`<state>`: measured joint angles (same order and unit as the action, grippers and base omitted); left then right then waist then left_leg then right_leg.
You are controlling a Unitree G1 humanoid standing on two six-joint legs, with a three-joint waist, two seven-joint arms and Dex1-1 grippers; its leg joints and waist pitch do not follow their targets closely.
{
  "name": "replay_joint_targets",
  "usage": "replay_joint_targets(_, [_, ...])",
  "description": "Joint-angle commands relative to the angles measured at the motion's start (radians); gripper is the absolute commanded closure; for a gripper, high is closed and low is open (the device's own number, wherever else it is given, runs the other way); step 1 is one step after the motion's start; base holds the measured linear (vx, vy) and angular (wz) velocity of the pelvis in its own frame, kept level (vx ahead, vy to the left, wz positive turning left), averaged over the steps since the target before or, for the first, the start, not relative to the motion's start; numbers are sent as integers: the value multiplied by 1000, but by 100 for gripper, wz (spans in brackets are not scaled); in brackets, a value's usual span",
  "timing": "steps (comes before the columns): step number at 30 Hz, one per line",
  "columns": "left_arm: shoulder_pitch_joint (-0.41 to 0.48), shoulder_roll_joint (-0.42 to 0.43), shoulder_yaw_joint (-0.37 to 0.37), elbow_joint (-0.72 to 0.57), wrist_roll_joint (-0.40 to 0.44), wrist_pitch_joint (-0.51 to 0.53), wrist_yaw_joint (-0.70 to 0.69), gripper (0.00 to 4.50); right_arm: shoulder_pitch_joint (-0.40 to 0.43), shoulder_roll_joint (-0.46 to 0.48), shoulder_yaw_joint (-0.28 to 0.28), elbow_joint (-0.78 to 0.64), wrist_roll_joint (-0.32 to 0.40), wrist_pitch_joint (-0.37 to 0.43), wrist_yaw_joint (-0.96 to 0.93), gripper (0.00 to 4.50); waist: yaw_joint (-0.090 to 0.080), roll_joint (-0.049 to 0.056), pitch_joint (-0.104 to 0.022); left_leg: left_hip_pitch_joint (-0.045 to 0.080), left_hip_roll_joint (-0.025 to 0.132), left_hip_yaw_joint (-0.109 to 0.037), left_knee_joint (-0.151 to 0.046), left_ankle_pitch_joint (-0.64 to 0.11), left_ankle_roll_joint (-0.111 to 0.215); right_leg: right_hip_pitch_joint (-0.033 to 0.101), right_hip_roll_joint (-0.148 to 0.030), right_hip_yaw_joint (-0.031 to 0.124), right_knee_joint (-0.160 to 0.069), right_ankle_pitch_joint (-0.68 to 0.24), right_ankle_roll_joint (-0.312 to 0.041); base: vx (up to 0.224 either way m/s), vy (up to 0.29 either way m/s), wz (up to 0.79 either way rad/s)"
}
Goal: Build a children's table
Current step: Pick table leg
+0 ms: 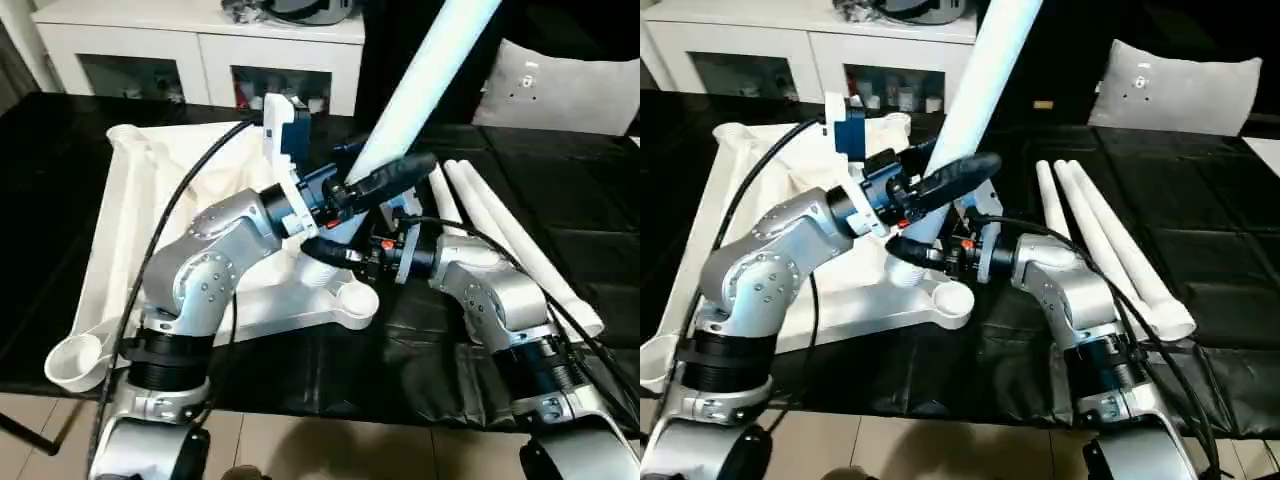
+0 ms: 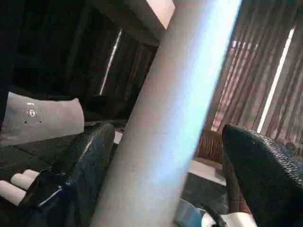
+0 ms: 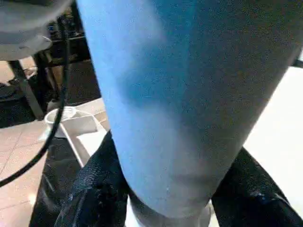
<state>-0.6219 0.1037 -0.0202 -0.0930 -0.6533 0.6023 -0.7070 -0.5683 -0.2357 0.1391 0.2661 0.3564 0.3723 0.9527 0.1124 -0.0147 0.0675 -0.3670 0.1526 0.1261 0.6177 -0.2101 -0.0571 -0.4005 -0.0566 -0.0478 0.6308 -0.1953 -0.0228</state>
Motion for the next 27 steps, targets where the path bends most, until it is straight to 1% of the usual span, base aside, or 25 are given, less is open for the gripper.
replay_joint_targets(1, [34,53,-46,-39,30,-7,-51,37,16,-13,-91,16,13,20,-85,262,0,11,-76,4,62,-6,-74,-76,18,71,-83,47,-64,-40,-246,0,0,0])
replay_joint_targets(2, [56,102,-44,-30,66,-17,-62,35,28,-21,-101,9,12,17,-99,262,-1,14,-76,5,61,-5,-75,-74,12,68,-81,47,-63,-53,-236,0,0,0])
replay_joint_targets(3, [58,107,-44,-29,70,-18,-63,35,29,-23,-101,9,11,17,-100,262,-1,14,-76,5,61,-5,-75,-74,12,68,-81,47,-63,-53,-236,0,0,0])
replay_joint_targets(4, [67,131,-44,-26,85,-23,-68,35,36,-30,-103,6,7,16,-105,262,-1,15,-76,5,59,-4,-74,-77,8,68,-79,46,-64,-61,-229,0,0,0])
replay_joint_targets(5, [89,182,-55,-26,125,-40,-81,35,56,-44,-103,-9,-2,16,-106,263,-2,12,-75,4,59,-3,-76,-82,7,69,-80,46,-64,-70,-223,0,0,0])
replay_joint_targets(6, [98,204,-61,-24,147,-46,-85,35,66,-51,-101,-19,-9,12,-107,263,-3,15,-74,4,60,-4,-77,-84,6,69,-80,46,-67,-83,-212,0,0,0])
replay_joint_targets(7, [106,220,-66,-23,165,-50,-87,35,73,-56,-100,-28,-14,9,-107,263,-3,16,-74,5,60,-4,-77,-88,6,67,-79,46,-67,-87,-209,0,0,0])
replay_joint_targets(8, [122,254,-88,-12,218,-80,-86,35,85,-64,-102,-40,-25,10,-122,263,-5,16,-74,5,60,-3,-77,-91,3,66,-80,46,-67,-90,-212,0,0,0])
replay_joint_targets(9, [136,284,-109,-2,257,-98,-89,35,93,-68,-105,-50,-33,13,-139,263,-4,12,-73,6,61,-2,-78,-92,6,65,-80,47,-69,-96,-209,0,0,0])
replay_joint_targets(10, [136,284,-109,-2,257,-98,-89,35,93,-68,-105,-50,-33,13,-139,263,-2,13,-72,6,61,-4,-79,-91,7,65,-81,46,-71,-104,-205,0,0,0])
replay_joint_targets(11, [176,351,-166,24,340,-149,-95,35,115,-71,-114,-81,-51,17,-185,263,-3,15,-73,5,61,-3,-79,-93,1,64,-81,47,-67,-109,-204,0,0,0])
replay_joint_targets(12, [191,375,-192,35,366,-164,-105,35,122,-71,-117,-92,-58,24,-209,263,-5,11,-70,2,61,-5,-83,-100,-2,64,-79,47,-69,-129,-184,0,0,0])
replay_joint_targets(13, [199,388,-206,41,380,-173,-111,35,125,-71,-118,-98,-61,28,-223,263,-4,14,-70,6,61,-4,-84,-104,-4,61,-79,47,-71,-145,-175,0,0,0])
replay_joint_targets(14, [208,398,-218,47,393,-175,-117,64,130,-72,-115,-103,-72,29,-242,263,-6,17,-72,8,60,-3,-83,-107,-12,59,-80,48,-71,-157,-171,0,0,0])
replay_joint_targets(15, [216,407,-229,50,402,-168,-119,72,135,-71,-113,-108,-85,25,-261,263,-5,18,-72,9,60,-2,-83,-104,-15,58,-80,48,-71,-155,-172,0,0,0])
replay_joint_targets(16, [216,408,-230,51,402,-167,-119,72,136,-71,-113,-108,-85,24,-262,263,-5,18,-73,9,61,-2,-83,-99,-22,57,-80,49,-69,-137,-180,0,0,0])
replay_joint_targets(17, [234,420,-244,54,417,-166,-133,77,146,-66,-109,-120,-97,16,-280,263,-3,20,-74,11,61,-1,-81,-96,-23,54,-80,49,-68,-108,-191,0,0,0])
replay_joint_targets(18, [252,415,-245,53,410,-160,-143,92,155,-58,-115,-123,-92,5,-282,263,-1,21,-74,9,60,-1,-81,-98,-22,56,-80,49,-63,-83,-203,0,0,0])
replay_joint_targets(19, [260,416,-252,58,419,-178,-147,108,158,-57,-117,-121,-84,3,-273,263,-2,21,-73,7,60,-1,-83,-105,-22,57,-81,49,-64,-84,-208,0,0,0])
replay_joint_targets(22, [272,424,-270,71,441,-208,-157,121,163,-52,-126,-119,-65,5,-262,263,-1,22,-71,7,61,-2,-85,-143,-19,58,-82,49,-69,-121,-207,0,0,0])
replay_joint_targets(23, [276,433,-283,79,451,-218,-161,134,165,-46,-136,-122,-53,15,-268,263,-1,23,-70,8,62,-3,-87,-154,-20,58,-83,49,-71,-140,-203,0,0,0])
replay_joint_targets(24, [287,448,-297,101,467,-221,-171,162,172,-36,-148,-143,-31,36,-284,263,-2,27,-70,8,62,-4,-87,-164,-23,56,-83,49,-71,-153,-201,0,0,0])
replay_joint_targets(25, [287,448,-297,101,467,-221,-171,162,172,-36,-148,-143,-31,36,-284,263,-2,27,-69,8,62,-4,-88,-172,-22,56,-82,50,-73,-156,-196,0,0,0])
replay_joint_targets(27, [298,444,-293,112,465,-214,-177,166,180,-29,-151,-163,-26,36,-289,263,-3,24,-71,7,61,-4,-87,-158,-21,58,-82,49,-70,-142,-195,0,0,0])
